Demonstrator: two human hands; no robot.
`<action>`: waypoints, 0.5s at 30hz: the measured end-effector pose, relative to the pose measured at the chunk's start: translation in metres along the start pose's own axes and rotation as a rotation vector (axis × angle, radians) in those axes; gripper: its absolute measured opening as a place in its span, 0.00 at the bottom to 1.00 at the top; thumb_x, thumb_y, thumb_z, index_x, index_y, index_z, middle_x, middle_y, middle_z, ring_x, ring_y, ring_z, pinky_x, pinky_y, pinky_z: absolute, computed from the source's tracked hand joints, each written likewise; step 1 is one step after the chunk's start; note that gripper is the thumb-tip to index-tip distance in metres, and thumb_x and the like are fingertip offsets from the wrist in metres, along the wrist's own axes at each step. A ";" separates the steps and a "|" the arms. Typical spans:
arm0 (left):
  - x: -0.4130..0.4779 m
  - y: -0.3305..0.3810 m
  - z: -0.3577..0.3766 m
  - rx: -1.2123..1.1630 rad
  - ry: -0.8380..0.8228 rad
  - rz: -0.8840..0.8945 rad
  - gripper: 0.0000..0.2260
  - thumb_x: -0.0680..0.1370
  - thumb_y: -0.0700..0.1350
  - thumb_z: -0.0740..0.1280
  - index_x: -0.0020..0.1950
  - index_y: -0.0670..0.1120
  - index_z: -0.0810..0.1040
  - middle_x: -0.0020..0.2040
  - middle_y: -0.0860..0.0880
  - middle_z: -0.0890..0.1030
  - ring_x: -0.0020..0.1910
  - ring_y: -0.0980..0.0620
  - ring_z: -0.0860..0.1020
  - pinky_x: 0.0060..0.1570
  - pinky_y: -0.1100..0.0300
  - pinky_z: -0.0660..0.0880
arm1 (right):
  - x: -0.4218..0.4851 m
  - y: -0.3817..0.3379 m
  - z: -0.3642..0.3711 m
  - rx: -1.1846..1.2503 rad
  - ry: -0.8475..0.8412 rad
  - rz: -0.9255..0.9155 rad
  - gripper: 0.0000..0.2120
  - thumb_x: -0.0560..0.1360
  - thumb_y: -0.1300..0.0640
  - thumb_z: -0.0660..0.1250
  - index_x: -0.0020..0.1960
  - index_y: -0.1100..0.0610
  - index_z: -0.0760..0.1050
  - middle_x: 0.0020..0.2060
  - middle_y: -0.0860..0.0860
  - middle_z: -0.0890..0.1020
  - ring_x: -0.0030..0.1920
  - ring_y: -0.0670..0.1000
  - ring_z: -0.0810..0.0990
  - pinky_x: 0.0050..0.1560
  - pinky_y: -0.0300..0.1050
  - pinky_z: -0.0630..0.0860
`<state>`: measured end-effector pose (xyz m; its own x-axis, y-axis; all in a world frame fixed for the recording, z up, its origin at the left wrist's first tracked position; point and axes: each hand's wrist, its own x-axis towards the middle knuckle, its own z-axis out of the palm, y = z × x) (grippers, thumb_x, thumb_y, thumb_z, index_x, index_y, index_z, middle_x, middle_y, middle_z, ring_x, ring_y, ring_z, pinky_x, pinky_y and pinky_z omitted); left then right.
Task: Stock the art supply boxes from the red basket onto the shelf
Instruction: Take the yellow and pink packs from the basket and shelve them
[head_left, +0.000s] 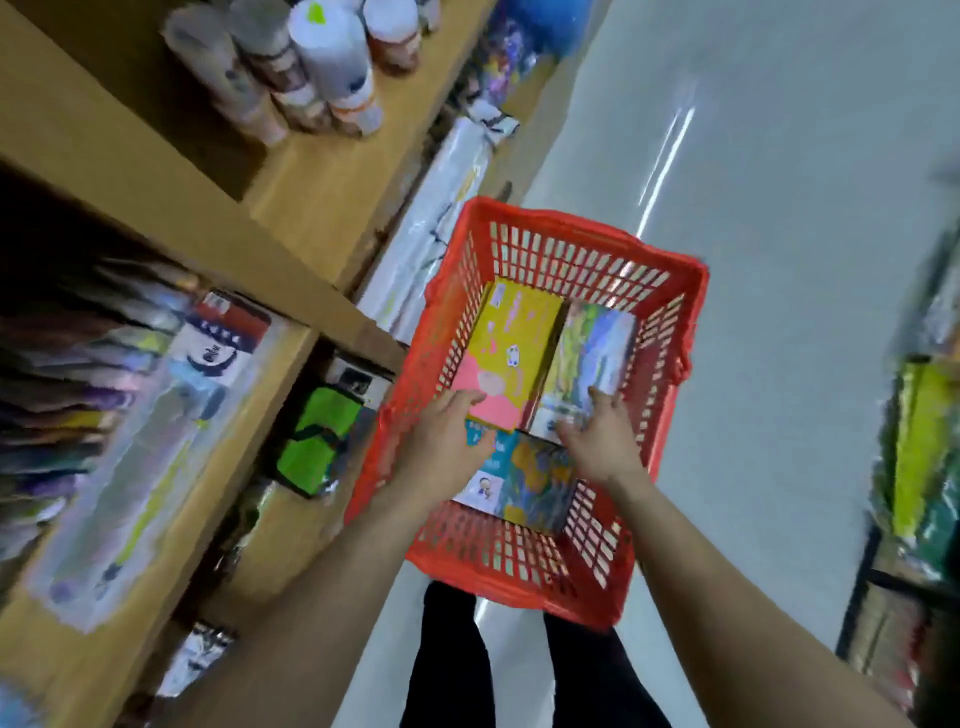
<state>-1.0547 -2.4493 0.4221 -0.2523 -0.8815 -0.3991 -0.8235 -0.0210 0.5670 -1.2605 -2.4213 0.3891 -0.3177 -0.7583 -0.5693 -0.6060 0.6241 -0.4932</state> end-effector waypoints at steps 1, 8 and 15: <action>0.011 -0.007 0.013 0.007 -0.037 -0.003 0.21 0.75 0.44 0.73 0.67 0.42 0.76 0.63 0.42 0.78 0.62 0.42 0.75 0.59 0.56 0.67 | 0.005 0.002 0.012 0.006 0.022 0.023 0.28 0.75 0.58 0.70 0.71 0.69 0.68 0.64 0.70 0.73 0.66 0.68 0.71 0.64 0.52 0.67; 0.063 -0.055 0.073 0.048 -0.075 -0.123 0.37 0.76 0.47 0.73 0.77 0.35 0.59 0.76 0.35 0.63 0.75 0.38 0.62 0.71 0.54 0.55 | 0.023 0.023 0.071 -0.054 0.203 0.078 0.31 0.74 0.53 0.67 0.75 0.60 0.67 0.73 0.60 0.67 0.70 0.64 0.65 0.70 0.52 0.64; 0.079 -0.065 0.104 0.039 0.013 -0.237 0.42 0.77 0.53 0.70 0.80 0.37 0.50 0.76 0.36 0.62 0.73 0.38 0.64 0.72 0.49 0.62 | 0.033 0.029 0.092 -0.029 0.361 0.095 0.26 0.73 0.50 0.68 0.71 0.52 0.71 0.71 0.55 0.68 0.67 0.61 0.66 0.65 0.55 0.68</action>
<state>-1.0734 -2.4685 0.2789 -0.0432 -0.8603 -0.5079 -0.8781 -0.2097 0.4300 -1.2215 -2.4107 0.2953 -0.6072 -0.7180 -0.3402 -0.5802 0.6932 -0.4276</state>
